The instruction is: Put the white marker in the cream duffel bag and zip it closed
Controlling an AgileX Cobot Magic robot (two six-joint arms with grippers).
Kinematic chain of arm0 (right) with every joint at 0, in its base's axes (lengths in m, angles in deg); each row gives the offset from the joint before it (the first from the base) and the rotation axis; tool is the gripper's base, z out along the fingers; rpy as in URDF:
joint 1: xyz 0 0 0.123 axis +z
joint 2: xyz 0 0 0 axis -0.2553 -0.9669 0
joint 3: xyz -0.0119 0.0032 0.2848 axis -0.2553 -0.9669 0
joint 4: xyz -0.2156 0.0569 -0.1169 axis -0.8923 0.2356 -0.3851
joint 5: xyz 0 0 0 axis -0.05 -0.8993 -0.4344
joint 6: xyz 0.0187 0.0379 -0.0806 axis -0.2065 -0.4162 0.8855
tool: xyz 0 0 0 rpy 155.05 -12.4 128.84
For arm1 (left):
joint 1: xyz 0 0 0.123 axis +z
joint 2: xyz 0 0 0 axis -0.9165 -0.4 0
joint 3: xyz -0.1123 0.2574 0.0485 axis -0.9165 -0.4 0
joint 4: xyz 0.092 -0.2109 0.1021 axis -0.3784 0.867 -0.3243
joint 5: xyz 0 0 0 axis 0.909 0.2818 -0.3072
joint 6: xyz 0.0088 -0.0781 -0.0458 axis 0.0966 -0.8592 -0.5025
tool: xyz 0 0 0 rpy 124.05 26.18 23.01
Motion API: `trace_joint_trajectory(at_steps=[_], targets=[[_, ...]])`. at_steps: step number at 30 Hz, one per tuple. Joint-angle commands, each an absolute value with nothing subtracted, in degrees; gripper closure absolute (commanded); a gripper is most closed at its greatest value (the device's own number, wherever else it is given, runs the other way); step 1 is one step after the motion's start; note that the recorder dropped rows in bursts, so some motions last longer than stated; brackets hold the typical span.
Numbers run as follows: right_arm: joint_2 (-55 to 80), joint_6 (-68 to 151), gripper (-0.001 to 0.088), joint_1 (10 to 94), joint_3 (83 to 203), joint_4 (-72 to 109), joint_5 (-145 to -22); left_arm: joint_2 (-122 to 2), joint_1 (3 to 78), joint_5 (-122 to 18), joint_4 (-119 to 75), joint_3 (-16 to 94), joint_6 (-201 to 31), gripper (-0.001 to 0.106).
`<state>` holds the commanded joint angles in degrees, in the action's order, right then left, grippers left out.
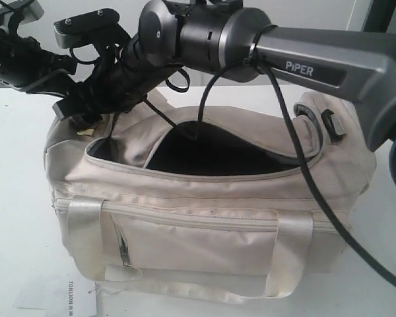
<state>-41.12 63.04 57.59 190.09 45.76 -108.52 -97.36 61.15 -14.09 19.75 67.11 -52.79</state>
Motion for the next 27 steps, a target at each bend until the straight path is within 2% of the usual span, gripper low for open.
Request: trace_joint_trajectory(at_steps=[4,7,8,10,14,27], targets=[[-41.63,63.04,0.0374,57.59,190.09,43.03,-108.23,-97.36,61.15,-14.21,19.75,67.11,-51.92,0.105],[-42.27,63.04,0.0413,57.59,190.09,41.64,-108.13,-97.36,61.15,-14.21,19.75,67.11,-51.8,0.105],[-42.27,63.04,0.0454,57.59,190.09,41.17,-108.13,-97.36,61.15,-14.21,19.75,67.11,-51.8,0.105],[-42.27,63.04,0.0563,57.59,190.09,40.79,-108.13,-97.36,61.15,-14.21,19.75,67.11,-51.8,0.105],[-42.27,63.04,0.0866,57.48,190.09,39.16,-108.75,-97.36,61.15,-14.21,19.75,67.11,-51.68,0.105],[-38.47,61.14,0.0868,57.01,190.09,38.58,-114.39,-97.36,61.15,-14.32,19.75,67.11,-51.45,0.105]])
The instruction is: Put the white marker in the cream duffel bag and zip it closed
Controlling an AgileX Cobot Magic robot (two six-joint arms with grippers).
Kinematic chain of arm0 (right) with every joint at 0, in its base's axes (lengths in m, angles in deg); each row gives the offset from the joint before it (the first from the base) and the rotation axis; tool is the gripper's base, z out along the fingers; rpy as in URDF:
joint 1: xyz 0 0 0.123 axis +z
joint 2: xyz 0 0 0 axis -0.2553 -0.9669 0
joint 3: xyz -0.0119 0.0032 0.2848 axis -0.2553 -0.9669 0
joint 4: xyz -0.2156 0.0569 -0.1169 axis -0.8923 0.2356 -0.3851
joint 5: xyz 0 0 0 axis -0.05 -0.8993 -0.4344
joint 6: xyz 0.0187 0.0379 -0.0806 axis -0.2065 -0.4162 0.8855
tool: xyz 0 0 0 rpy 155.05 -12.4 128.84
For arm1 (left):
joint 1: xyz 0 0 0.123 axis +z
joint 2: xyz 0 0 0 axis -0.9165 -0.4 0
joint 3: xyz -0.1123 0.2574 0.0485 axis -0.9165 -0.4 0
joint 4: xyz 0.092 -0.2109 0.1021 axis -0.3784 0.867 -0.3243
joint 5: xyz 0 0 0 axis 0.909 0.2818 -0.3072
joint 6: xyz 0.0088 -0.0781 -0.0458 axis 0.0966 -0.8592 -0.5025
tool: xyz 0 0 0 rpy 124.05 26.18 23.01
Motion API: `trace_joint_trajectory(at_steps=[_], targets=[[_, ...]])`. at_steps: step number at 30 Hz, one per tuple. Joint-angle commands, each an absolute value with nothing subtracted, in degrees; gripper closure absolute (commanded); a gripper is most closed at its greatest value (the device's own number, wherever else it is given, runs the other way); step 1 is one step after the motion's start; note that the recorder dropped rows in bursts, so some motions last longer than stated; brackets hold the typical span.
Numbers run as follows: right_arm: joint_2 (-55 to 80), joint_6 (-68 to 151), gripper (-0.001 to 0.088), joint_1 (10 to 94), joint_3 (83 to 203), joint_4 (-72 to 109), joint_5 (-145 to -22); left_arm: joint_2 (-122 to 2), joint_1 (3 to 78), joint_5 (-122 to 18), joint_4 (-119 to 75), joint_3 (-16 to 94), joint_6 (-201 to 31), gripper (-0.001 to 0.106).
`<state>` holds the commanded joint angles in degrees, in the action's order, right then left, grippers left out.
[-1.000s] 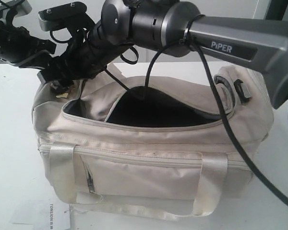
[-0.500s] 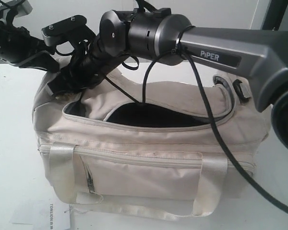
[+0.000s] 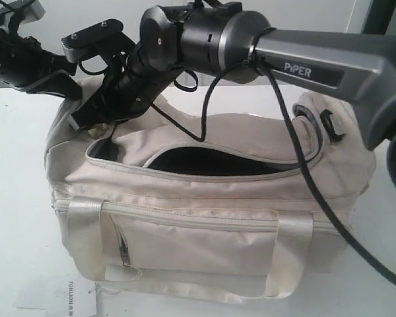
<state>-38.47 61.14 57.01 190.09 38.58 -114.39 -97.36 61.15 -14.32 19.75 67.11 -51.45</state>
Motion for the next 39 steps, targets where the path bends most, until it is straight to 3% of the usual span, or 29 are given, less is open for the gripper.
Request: trace_joint_trajectory(at_steps=[32,36,39], targets=[[-33.17,76.78,0.0868,57.01,190.09,47.67,-128.8,-97.36,61.15,-14.92,19.75,67.11,-51.48,0.104],[-33.41,76.67,0.0868,57.01,190.09,41.63,-127.78,-97.36,61.15,-15.64,19.88,67.11,-51.9,0.092],[-33.65,76.55,0.0868,57.01,190.09,39.86,-126.04,-97.36,61.15,-16.2,19.88,67.11,-51.9,0.073]])
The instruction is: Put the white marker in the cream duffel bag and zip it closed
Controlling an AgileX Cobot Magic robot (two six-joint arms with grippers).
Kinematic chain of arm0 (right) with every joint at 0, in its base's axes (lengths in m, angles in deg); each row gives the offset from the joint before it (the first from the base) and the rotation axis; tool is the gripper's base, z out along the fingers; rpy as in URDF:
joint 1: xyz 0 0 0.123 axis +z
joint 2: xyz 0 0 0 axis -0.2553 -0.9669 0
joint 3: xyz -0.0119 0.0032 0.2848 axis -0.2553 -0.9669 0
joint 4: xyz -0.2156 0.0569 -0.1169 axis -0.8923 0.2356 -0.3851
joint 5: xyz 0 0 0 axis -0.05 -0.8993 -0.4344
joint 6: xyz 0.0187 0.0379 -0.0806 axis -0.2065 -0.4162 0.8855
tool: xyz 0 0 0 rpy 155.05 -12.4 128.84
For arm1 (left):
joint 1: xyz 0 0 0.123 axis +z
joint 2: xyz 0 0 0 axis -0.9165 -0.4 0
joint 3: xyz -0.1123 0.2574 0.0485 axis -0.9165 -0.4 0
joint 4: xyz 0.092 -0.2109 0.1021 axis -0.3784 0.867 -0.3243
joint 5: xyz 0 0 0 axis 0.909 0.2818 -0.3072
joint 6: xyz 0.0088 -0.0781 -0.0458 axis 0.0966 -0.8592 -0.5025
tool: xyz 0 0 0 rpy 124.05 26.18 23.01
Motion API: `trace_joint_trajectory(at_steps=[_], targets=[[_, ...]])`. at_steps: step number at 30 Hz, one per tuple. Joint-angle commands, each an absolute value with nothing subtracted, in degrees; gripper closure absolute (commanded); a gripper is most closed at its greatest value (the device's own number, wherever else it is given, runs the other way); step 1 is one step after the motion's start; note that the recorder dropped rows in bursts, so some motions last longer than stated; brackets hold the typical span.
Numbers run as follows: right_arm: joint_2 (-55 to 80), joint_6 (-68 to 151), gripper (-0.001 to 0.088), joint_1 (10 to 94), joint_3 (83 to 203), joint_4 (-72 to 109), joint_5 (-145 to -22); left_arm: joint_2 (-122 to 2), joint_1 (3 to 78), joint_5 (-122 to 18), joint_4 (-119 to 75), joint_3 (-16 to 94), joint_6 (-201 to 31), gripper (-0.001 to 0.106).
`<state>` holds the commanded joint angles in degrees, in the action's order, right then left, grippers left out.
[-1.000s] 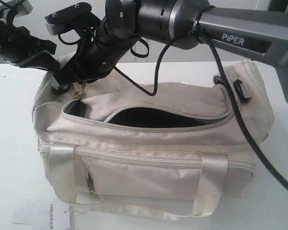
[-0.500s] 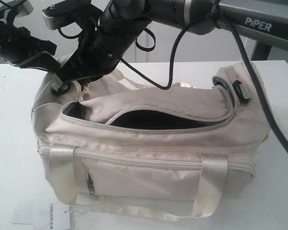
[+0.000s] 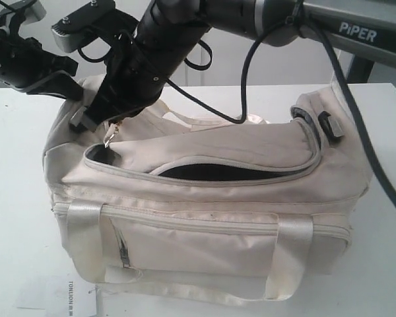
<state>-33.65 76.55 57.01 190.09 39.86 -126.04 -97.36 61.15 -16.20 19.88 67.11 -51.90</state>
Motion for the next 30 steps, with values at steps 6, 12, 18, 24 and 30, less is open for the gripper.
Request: trace_joint_trajectory(at_steps=[6,12,18,24,30], targets=[[-33.65,76.88,0.0868,57.01,190.09,39.98,-123.28,-97.36,61.15,-16.67,19.88,67.11,-51.9,0.048],[-33.65,80.32,0.0868,57.01,190.09,41.29,-123.26,-97.46,61.15,-22.4,20.35,67.11,-52.03,0.036],[-33.65,81.65,0.0868,57.01,190.09,41.56,-122.74,-102.25,61.15,-17.18,26.78,71.42,-49.6,0.034],[-33.65,81.64,0.0868,57.01,190.09,41.56,-122.52,-105.62,61.04,-14.43,27.56,74.7,-49.22,0.05],[-33.65,81.64,0.0868,57.01,190.09,43.83,-123.33,-105.62,61.14,-14.7,27.18,74.7,-48.35,0.105]])
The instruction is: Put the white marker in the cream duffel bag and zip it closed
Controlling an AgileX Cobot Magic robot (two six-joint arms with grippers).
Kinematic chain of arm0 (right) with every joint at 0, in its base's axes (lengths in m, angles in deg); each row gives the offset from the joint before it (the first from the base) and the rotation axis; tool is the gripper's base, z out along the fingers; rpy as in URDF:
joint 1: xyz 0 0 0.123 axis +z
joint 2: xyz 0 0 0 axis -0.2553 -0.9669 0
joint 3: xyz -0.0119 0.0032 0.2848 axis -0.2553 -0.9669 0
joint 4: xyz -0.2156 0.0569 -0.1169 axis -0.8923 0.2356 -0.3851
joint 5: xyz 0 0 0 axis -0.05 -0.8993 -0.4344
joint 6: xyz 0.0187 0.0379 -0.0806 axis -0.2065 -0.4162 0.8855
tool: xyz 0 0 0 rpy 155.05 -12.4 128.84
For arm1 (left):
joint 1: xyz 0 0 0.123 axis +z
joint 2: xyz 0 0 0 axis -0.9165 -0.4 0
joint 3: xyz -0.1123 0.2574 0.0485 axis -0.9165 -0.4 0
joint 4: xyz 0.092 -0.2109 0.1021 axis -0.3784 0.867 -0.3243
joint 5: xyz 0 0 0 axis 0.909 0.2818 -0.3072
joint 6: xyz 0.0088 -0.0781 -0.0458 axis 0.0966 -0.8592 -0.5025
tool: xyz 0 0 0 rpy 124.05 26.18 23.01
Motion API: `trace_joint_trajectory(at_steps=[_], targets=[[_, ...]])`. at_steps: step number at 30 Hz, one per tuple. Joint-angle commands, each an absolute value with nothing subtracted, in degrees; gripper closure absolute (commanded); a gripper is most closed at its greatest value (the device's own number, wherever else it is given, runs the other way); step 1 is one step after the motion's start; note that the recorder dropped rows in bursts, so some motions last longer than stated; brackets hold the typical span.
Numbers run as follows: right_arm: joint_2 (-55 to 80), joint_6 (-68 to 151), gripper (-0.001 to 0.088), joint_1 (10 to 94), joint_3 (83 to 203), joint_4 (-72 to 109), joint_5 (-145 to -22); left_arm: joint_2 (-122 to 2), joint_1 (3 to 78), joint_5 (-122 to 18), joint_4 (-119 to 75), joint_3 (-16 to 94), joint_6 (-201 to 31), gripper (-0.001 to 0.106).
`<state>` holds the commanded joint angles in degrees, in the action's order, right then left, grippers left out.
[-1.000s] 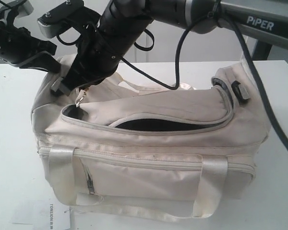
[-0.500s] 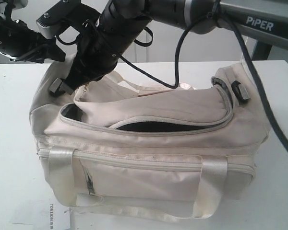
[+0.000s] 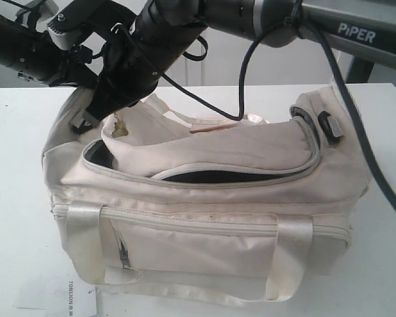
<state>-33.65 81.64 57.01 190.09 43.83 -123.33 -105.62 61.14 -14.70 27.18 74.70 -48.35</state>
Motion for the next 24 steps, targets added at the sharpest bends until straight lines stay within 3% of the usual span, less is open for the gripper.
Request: trace_joint_trajectory(at_steps=[24], targets=[[-30.11,88.57,0.0868,57.01,190.09,52.26,-137.6,-105.62,63.42,-15.62,28.32,74.7,-50.85,0.105]])
